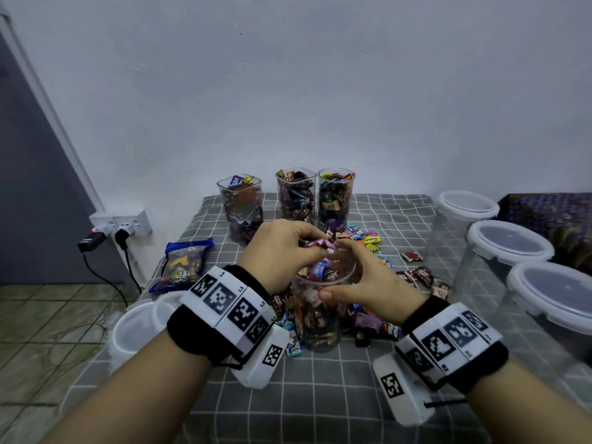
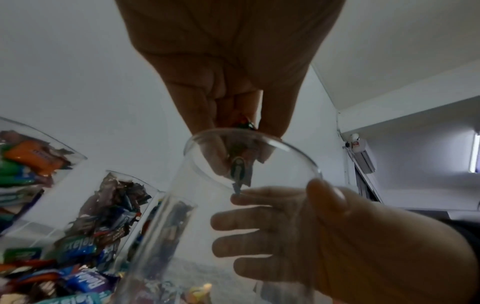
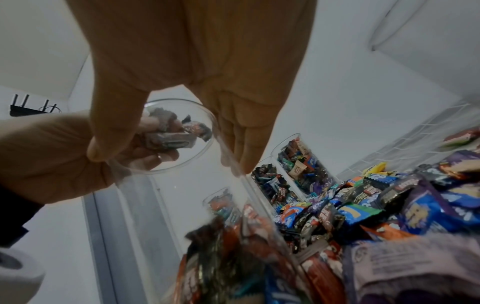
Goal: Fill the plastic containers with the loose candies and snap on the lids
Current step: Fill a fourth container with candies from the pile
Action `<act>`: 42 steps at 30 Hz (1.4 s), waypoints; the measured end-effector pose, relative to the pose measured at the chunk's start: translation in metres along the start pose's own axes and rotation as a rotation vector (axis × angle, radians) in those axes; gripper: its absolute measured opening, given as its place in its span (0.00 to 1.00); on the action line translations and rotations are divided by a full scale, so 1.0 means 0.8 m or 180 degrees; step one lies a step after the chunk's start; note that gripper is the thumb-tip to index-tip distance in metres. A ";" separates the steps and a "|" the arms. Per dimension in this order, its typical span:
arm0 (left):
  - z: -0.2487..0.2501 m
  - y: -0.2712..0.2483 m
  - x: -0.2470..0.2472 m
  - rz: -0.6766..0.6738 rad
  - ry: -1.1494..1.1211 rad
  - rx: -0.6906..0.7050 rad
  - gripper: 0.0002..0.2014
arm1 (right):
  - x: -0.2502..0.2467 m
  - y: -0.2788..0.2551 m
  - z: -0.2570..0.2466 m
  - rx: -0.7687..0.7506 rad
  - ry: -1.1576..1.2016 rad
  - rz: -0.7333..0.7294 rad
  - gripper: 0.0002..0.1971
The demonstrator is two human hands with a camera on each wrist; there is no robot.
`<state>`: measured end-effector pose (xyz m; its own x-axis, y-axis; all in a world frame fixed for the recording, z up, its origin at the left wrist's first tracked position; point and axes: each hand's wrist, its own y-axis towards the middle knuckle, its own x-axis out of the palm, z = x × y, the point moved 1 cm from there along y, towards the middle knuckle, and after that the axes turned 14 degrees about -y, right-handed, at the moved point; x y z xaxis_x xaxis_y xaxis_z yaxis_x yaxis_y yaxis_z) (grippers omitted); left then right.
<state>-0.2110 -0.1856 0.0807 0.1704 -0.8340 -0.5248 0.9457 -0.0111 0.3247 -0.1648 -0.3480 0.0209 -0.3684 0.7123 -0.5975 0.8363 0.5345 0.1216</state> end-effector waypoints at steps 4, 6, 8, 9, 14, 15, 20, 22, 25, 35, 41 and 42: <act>0.003 -0.002 0.000 -0.0116 0.0135 0.0000 0.12 | 0.000 -0.001 -0.001 0.0013 -0.0035 -0.0002 0.55; 0.003 -0.003 0.000 -0.0164 0.0106 -0.0018 0.13 | 0.000 -0.001 -0.002 0.0005 -0.0037 -0.0010 0.56; 0.004 -0.003 0.000 -0.0186 0.0124 0.0002 0.13 | 0.000 -0.002 -0.005 0.0001 -0.0006 -0.0026 0.54; 0.004 -0.004 0.001 -0.0167 0.0119 0.0029 0.12 | 0.000 -0.003 -0.006 -0.0017 -0.0004 -0.0029 0.53; 0.004 -0.006 -0.001 0.0182 -0.0073 0.0251 0.04 | -0.004 -0.005 -0.010 0.0002 -0.0198 -0.0061 0.50; 0.002 -0.006 -0.002 0.0271 -0.0135 0.0270 0.04 | -0.005 -0.005 -0.011 0.0008 -0.0287 -0.0102 0.49; -0.014 -0.002 -0.018 0.0682 -0.0624 0.0049 0.07 | -0.018 -0.003 -0.003 0.0050 -0.0885 -0.0456 0.61; -0.026 0.001 -0.027 0.0738 -0.0606 -0.0148 0.08 | -0.026 -0.001 0.001 0.0109 -0.1116 -0.0628 0.56; -0.052 0.007 -0.036 0.0520 -0.0305 -0.0595 0.07 | -0.036 0.004 0.007 0.0265 -0.1772 -0.0684 0.50; -0.115 0.004 0.001 -0.1382 0.1893 -0.1628 0.42 | -0.026 0.018 0.028 0.0570 -0.3498 -0.0879 0.52; -0.130 0.000 0.023 -0.1875 0.2133 -0.1818 0.55 | -0.016 0.020 0.053 0.0903 -0.3508 -0.1355 0.58; -0.132 0.001 0.024 -0.1914 0.2135 -0.1814 0.54 | -0.016 0.020 0.055 0.0950 -0.3479 -0.1439 0.59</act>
<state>-0.1777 -0.1436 -0.0121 -0.4143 -0.3010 -0.8589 0.8855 0.0846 -0.4568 -0.1288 -0.3680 -0.0042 -0.2351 -0.3457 -0.9084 0.8347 0.4071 -0.3709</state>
